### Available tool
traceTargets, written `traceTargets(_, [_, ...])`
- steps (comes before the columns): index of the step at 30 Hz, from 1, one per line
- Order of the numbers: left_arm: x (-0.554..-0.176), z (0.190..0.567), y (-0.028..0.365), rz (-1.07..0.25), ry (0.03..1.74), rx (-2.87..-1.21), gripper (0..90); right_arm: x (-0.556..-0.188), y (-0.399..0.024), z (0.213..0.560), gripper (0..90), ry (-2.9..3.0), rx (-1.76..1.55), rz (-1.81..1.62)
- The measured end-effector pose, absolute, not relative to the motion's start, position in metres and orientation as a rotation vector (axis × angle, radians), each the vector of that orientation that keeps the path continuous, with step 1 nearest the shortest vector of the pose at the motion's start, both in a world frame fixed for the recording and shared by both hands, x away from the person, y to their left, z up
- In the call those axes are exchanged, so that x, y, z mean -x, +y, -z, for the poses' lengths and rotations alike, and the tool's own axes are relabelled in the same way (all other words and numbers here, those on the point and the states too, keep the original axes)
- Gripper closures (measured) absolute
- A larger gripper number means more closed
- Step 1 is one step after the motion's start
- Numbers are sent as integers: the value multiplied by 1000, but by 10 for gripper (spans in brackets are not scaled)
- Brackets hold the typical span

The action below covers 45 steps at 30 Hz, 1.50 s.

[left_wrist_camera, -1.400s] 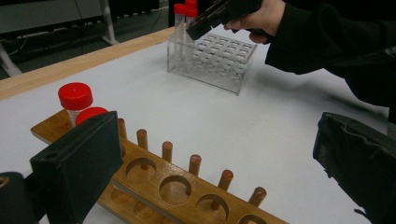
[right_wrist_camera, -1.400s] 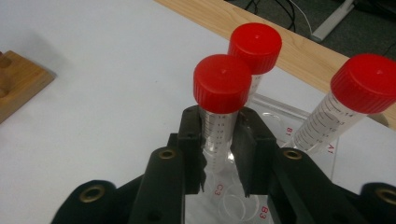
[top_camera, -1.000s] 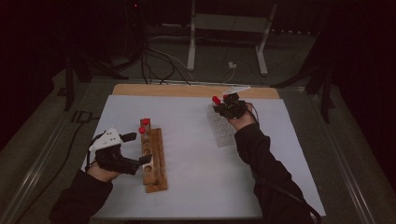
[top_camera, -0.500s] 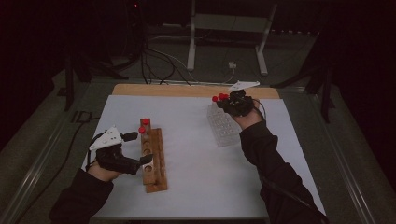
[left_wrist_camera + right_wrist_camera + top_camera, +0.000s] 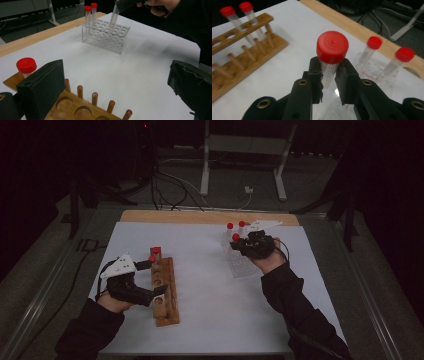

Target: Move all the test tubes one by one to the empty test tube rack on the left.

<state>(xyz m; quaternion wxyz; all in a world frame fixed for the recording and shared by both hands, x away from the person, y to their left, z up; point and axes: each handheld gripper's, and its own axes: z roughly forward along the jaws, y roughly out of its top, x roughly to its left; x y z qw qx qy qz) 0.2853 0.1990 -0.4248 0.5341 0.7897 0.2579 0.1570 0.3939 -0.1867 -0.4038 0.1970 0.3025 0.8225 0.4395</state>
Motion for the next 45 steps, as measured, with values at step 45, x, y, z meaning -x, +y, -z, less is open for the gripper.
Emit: traceTargets(45, [-284, 409, 135, -288, 415, -1997, 161, -302, -123, 431, 752, 2566, -508, -1276])
